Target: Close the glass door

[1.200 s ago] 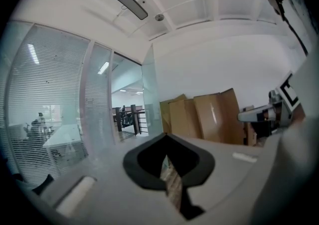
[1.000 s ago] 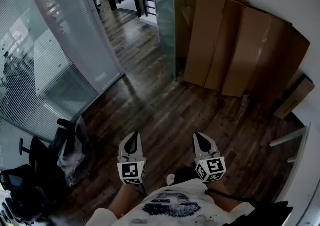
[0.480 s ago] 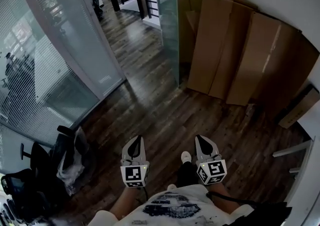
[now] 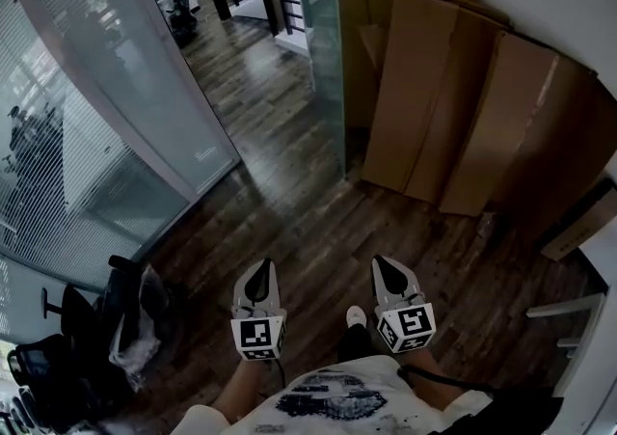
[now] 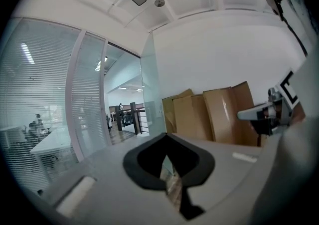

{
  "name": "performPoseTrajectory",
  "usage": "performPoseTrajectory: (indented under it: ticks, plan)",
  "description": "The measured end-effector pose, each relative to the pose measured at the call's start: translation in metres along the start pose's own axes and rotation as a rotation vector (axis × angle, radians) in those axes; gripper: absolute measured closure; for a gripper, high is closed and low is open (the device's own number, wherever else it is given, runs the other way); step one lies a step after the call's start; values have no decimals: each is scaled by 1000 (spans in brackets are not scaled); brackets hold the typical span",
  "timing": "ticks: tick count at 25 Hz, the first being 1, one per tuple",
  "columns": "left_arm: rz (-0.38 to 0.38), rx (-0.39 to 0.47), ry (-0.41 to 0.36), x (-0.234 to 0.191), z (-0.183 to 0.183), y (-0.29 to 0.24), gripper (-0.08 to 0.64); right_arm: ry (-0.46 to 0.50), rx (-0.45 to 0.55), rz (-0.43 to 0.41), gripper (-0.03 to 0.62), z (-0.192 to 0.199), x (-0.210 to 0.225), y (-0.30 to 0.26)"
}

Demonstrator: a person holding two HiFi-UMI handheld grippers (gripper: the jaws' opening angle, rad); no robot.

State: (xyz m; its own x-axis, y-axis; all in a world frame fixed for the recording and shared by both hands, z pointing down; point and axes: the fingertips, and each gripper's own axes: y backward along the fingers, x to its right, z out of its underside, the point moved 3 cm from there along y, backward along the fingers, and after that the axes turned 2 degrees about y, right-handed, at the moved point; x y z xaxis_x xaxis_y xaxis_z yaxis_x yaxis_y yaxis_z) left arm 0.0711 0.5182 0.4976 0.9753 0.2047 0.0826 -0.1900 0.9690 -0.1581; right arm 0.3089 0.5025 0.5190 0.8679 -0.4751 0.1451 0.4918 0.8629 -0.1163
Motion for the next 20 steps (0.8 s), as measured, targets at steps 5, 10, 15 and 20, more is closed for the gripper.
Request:
performPoseTrajectory:
  ticks: [5, 10, 15, 20]
  plan:
    - [-13, -12, -11, -1, -2, -26, 558, -10, -11, -12, 584, -2, 19, -23]
    - [-44, 2, -22, -3, -6, -52, 558, -11, -10, -26, 584, -7, 40, -45]
    - [-58, 6, -8, 3, -16, -75, 557, -11, -5, -43, 584, -16, 60, -63]
    - [-85, 6, 10, 11, -30, -93, 558, 2, 7, -82, 584, -26, 76, -77]
